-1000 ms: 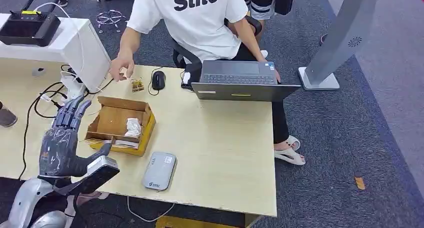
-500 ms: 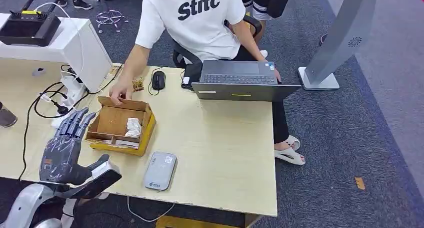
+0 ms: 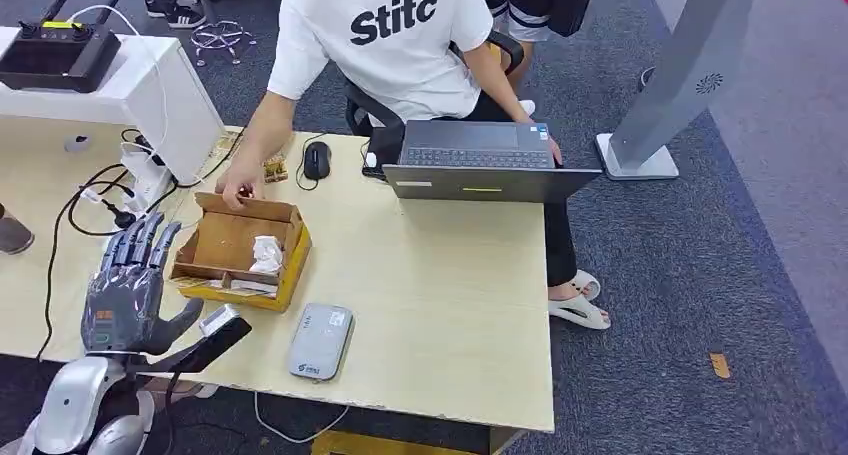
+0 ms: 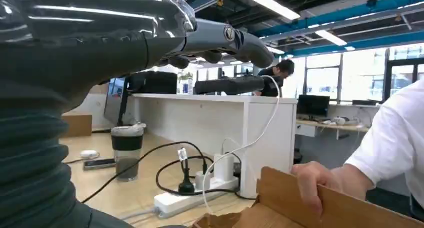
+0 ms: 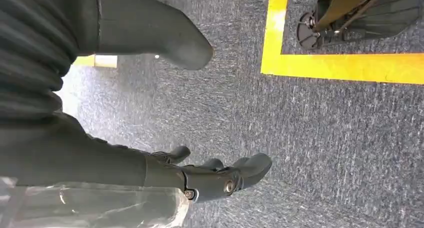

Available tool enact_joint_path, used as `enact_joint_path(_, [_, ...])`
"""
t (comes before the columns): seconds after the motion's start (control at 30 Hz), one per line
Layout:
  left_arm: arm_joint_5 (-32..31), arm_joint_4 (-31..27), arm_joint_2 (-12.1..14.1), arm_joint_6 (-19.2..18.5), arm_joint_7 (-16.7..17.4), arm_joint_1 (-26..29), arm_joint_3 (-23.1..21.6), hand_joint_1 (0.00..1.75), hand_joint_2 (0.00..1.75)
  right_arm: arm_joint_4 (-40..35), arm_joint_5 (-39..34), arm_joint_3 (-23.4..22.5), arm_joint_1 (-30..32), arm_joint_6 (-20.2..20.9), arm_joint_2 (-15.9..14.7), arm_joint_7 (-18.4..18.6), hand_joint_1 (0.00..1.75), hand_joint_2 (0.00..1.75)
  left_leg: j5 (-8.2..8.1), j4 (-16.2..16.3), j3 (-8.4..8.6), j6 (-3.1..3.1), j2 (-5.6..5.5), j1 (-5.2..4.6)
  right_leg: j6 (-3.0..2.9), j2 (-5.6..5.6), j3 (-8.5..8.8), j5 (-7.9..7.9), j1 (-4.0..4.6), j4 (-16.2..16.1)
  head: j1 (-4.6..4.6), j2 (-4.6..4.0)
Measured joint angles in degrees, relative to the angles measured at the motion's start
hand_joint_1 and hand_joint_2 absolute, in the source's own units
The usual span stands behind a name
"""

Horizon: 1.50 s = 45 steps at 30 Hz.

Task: Pass the card to the sensor for recognition and then transmit it.

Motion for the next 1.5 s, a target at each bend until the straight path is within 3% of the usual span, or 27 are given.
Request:
enact_joint_path(0.5, [0.00, 4.77, -0.79, 0.17, -0.46, -1.98, 0.28, 0.00, 1.75, 0.00, 1.01, 0.00, -0.03, 0.11, 0.00, -0.02, 0.00, 1.75, 0.00, 0.00, 0.00, 0.00, 0.00, 0.00, 0.00, -0.01, 0.00, 0.00, 0.00, 0.00, 0.00, 0.00])
enact_joint_path(1.0, [-0.70, 14.77, -4.94, 0.85, -2.29, -4.95, 0.55, 0.00, 1.75, 0.00, 2.56, 0.02, -0.19, 0.22, 0.00, 0.00, 0.00, 1.75, 0.00, 0.01, -0.01, 0.00, 0.00, -0.02, 0.00, 0.01, -0.01, 0.00, 0.00, 0.00, 0.00, 0.00])
enact_joint_path(1.5, [-0.61, 19.65, -7.06, 1.55, -3.08, -6.53, 0.55, 0.00, 1.75, 0.00, 2.91, 0.02, -0.19, 0.57, 0.00, 0.00, 0.00, 1.75, 0.00, 0.01, -0.01, 0.00, 0.00, -0.01, 0.00, 0.01, -0.01, 0.00, 0.00, 0.00, 0.00, 0.00])
